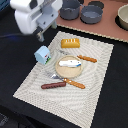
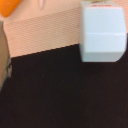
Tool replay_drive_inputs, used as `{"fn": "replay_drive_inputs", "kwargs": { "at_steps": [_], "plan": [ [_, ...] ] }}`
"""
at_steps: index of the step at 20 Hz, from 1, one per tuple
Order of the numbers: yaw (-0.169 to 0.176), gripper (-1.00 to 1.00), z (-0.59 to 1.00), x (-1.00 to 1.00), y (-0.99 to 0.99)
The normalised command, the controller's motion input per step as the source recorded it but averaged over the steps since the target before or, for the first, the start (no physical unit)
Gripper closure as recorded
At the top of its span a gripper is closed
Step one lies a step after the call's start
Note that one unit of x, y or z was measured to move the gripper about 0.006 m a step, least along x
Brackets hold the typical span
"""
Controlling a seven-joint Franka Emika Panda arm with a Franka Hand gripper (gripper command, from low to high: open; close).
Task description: Interact with the objects in diverse but meaningful ways.
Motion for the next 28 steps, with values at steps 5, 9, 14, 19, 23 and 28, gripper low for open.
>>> {"fn": "replay_drive_inputs", "kwargs": {
  "at_steps": [5, 9, 14, 19, 23, 28],
  "plan": [
    [0.0, -1.0, 0.43, 0.36, 0.9],
    [0.0, -1.0, 0.3, 0.5, 0.86],
    [0.0, -1.0, 0.2, 0.61, 0.8],
    [0.0, -1.0, 0.21, 0.62, 0.77],
    [0.0, -1.0, 0.2, 0.62, 0.73],
    [-0.012, -1.0, 0.15, 0.68, 0.59]
  ]
}}
